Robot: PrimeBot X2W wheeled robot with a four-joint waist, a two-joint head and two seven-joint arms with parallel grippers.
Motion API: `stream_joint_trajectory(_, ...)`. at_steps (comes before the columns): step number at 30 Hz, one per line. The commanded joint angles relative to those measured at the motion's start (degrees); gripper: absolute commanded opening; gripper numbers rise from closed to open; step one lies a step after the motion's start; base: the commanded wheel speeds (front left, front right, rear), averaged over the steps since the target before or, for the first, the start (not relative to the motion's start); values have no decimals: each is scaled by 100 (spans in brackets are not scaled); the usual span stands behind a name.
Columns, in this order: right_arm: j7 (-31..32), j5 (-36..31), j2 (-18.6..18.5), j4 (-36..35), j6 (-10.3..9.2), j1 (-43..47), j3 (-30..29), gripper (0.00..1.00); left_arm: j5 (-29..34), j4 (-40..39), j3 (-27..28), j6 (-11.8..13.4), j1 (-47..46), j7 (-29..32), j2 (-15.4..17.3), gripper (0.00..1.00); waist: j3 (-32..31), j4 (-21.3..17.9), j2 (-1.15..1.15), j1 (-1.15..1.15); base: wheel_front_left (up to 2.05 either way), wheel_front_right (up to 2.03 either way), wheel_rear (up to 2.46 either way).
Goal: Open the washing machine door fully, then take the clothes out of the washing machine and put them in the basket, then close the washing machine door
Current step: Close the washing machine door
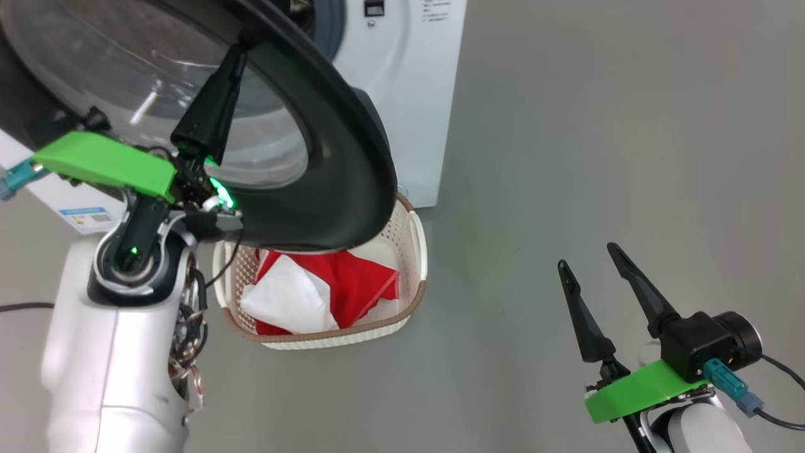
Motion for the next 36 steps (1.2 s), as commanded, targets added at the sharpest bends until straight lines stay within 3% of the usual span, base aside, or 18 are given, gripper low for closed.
stream_joint_trajectory(1,-75,44,-30,-126,20,-222,138,100,97,-83,92,-77,-250,-38,113,0,98,-116,0,0,0,0,0)
stream_joint_trajectory(18,-77,79,-30,-238,20,-241,123,100,293,349,61,-271,-706,-234,134,0,295,-501,0,0,0,0,0)
stream_joint_trajectory(36,-77,139,-30,-194,20,-278,73,100,280,750,13,-442,-876,-339,133,0,291,-462,0,0,0,0,0)
